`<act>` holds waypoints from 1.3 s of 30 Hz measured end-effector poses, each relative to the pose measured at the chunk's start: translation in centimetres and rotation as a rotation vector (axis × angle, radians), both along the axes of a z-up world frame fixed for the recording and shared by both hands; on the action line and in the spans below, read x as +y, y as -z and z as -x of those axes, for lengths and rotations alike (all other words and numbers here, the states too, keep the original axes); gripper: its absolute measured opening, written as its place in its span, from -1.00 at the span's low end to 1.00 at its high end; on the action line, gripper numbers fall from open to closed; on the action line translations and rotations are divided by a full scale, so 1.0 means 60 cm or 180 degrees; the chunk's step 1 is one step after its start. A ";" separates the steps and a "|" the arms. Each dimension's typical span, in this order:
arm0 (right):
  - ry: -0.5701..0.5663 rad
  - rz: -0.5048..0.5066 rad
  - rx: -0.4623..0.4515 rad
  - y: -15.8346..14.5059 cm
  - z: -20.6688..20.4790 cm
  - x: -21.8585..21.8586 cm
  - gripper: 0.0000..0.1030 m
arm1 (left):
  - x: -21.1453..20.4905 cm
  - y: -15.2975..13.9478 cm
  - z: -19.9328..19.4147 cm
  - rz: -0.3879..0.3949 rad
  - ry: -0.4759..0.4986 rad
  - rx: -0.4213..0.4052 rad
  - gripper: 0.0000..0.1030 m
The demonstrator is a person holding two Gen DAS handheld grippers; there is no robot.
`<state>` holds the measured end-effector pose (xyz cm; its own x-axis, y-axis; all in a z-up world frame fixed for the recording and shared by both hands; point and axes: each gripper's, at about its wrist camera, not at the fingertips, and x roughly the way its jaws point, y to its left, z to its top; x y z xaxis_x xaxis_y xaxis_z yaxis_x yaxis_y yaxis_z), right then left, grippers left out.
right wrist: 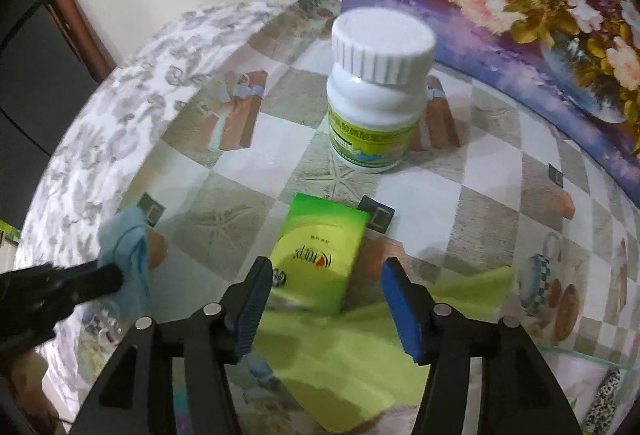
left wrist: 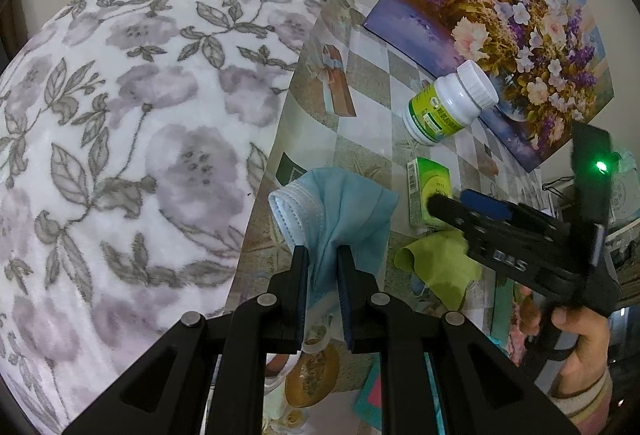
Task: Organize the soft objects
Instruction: 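Grasp the green tissue pack with the right gripper while the left gripper holds the mask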
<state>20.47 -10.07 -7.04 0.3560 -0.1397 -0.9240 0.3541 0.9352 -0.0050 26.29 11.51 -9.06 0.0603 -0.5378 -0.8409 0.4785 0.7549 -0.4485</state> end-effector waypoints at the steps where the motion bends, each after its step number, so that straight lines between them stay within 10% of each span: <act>1: 0.0002 0.0030 0.0043 0.006 -0.007 0.001 0.19 | -0.001 0.001 0.000 -0.0004 0.0004 0.0002 -0.71; 39: 0.0301 0.0203 0.0187 -0.014 0.083 -0.075 0.08 | -0.034 0.005 0.005 -0.0081 0.0168 -0.0011 -0.72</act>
<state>15.50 -14.59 -6.20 0.2839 -0.2292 -0.9310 0.4380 0.8948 -0.0868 25.97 9.45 -9.36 0.0354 -0.5186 -0.8543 0.5193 0.7398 -0.4277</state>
